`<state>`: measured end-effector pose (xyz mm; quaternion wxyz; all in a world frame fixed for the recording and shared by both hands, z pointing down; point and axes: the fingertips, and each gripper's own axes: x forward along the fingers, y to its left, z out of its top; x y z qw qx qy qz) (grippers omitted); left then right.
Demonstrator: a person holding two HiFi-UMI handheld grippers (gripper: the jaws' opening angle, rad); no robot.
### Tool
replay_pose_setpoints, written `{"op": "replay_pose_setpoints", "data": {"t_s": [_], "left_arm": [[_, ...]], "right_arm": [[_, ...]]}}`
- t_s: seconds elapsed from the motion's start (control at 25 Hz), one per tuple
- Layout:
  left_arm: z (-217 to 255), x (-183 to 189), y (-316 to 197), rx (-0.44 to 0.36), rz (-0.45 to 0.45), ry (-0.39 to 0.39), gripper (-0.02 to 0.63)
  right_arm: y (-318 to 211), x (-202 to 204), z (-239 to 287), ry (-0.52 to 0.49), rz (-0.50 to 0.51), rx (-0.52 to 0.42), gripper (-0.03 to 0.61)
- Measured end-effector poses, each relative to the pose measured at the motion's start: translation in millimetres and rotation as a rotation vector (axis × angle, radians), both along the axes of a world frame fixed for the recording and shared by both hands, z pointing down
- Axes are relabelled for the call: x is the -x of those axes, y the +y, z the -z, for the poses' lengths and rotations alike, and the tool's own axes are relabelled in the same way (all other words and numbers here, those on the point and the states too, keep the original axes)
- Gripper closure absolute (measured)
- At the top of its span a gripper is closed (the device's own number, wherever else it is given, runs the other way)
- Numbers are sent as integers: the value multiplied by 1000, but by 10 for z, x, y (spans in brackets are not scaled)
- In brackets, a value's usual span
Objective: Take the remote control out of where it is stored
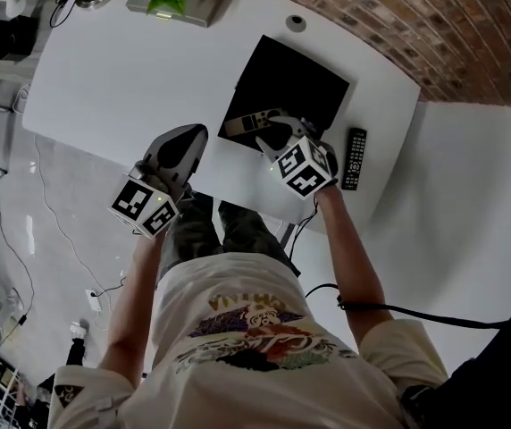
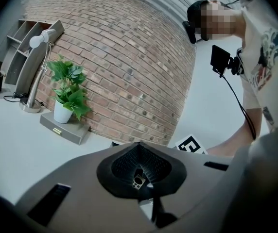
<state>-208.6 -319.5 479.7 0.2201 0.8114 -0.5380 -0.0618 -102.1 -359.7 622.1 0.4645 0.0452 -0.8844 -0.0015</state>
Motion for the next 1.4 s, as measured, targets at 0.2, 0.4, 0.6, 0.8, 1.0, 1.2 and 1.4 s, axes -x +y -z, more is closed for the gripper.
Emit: {"op": "replay_pose_setpoints", "data": {"t_s": [0.2,0.4,0.6,0.8,1.0,1.2,1.4], "left_arm": [[-92,-78,60,14,31,12,611],[-141,-60,135,25,66,12,611],[-148,-23,162,24,103,18,611],[-181,-29,218,32,123,25,611],[-207,-10,247,38,134,39,611],[-240,50,274,42,140,47,611],[-255,104,298,47,144,51,611]], "right_arm": [[-17,74,-145,54,161,-54,436],[10,165,-217,95,292,-117,436],[63,238,-293,146,422,-173,435],[101,263,-411,209,506,-194,374],[94,290,-508,251,539,-201,362],[21,348,-587,287,542,-201,345],[26,270,-668,358,589,-195,339]]}}
